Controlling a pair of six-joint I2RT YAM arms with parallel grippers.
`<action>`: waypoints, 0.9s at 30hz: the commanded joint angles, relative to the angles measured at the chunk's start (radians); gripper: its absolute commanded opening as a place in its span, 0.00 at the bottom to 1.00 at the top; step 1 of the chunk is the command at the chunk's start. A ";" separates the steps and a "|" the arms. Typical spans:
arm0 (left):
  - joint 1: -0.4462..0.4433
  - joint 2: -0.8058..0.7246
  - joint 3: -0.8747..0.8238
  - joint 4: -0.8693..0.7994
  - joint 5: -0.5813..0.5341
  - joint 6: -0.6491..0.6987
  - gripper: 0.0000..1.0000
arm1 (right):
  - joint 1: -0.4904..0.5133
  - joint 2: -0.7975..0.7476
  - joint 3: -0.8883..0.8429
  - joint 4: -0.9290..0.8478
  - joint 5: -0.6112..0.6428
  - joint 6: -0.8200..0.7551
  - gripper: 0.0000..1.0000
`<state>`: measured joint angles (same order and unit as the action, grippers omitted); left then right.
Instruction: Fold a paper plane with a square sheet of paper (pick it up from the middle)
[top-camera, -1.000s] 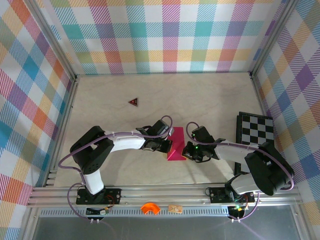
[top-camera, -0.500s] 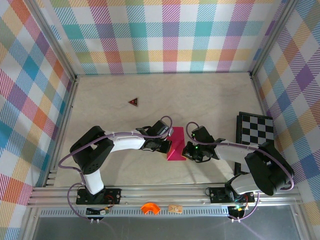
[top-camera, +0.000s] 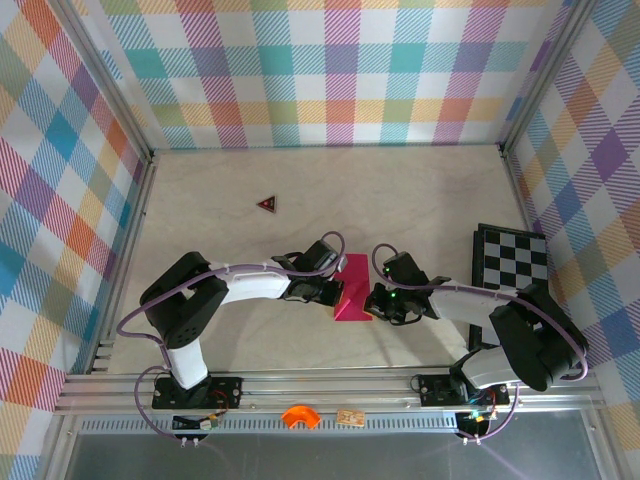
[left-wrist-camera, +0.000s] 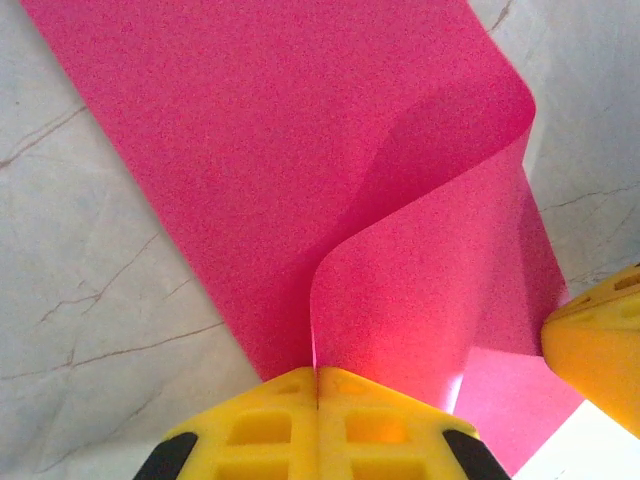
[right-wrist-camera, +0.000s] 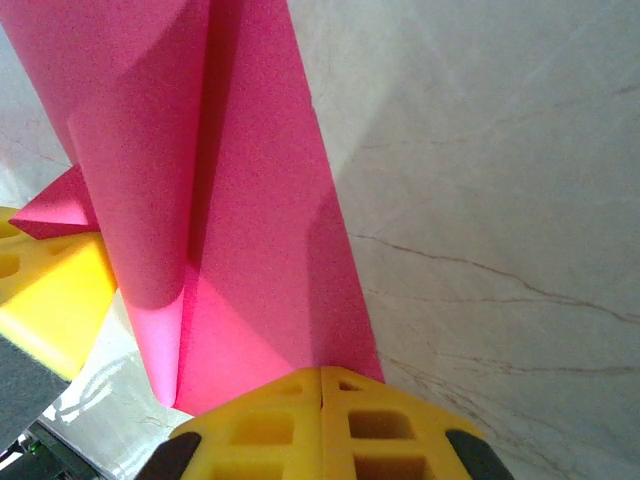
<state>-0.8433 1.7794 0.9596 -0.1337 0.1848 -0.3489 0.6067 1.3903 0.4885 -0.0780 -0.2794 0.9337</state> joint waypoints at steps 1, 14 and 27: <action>0.008 -0.008 0.000 0.011 0.015 0.013 0.01 | 0.004 -0.005 0.004 -0.081 0.034 -0.015 0.06; 0.008 0.031 0.014 -0.035 -0.002 0.013 0.01 | 0.004 -0.014 0.004 -0.091 0.038 -0.017 0.06; 0.007 -0.001 0.000 -0.012 0.001 0.009 0.01 | 0.003 -0.011 0.005 -0.089 0.040 -0.016 0.06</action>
<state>-0.8429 1.7901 0.9619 -0.1265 0.1925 -0.3481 0.6067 1.3796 0.4885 -0.0982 -0.2691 0.9302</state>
